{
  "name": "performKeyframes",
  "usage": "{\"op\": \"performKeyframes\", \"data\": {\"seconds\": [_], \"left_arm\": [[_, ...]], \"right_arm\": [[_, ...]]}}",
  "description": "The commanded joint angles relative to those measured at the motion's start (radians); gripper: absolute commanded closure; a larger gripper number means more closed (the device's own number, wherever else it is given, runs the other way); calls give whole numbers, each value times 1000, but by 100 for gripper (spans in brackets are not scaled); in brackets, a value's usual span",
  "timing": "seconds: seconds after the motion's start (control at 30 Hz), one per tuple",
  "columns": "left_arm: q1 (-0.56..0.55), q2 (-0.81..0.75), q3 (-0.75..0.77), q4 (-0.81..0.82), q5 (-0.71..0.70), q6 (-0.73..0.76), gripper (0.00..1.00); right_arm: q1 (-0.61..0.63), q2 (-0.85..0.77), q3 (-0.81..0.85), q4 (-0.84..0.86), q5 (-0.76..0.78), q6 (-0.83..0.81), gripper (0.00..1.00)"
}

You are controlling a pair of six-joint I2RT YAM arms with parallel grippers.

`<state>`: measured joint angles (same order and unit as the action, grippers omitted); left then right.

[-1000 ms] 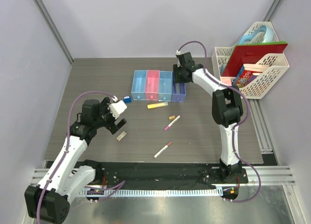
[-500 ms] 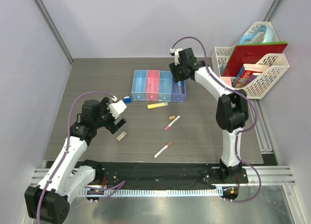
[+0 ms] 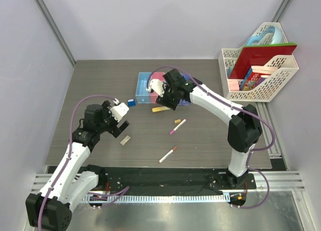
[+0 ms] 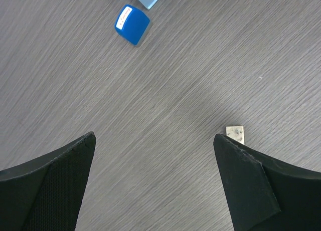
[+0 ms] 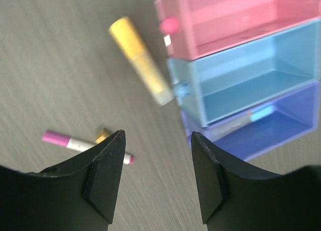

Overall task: Sort the stationery into containers
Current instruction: Pick up the pen from the center of the board.

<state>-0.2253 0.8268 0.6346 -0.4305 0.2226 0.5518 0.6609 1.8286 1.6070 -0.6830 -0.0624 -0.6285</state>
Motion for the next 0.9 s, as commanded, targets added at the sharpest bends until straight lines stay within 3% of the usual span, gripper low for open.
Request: {"op": "performKeyframes", "data": {"seconds": [0.0,0.33,0.87], "left_arm": [[-2,-18,-9,24,-41,-12,0],[-2,-46,-30,9,-84,-18,0],[-3,-64,-64,6,-103,-27,0]], "right_arm": [[45,-9,-24,-21,-20,-126,39],[117,99,-4,-18,-37,-163,39],[118,248,87,28,-14,-169,39]]}}
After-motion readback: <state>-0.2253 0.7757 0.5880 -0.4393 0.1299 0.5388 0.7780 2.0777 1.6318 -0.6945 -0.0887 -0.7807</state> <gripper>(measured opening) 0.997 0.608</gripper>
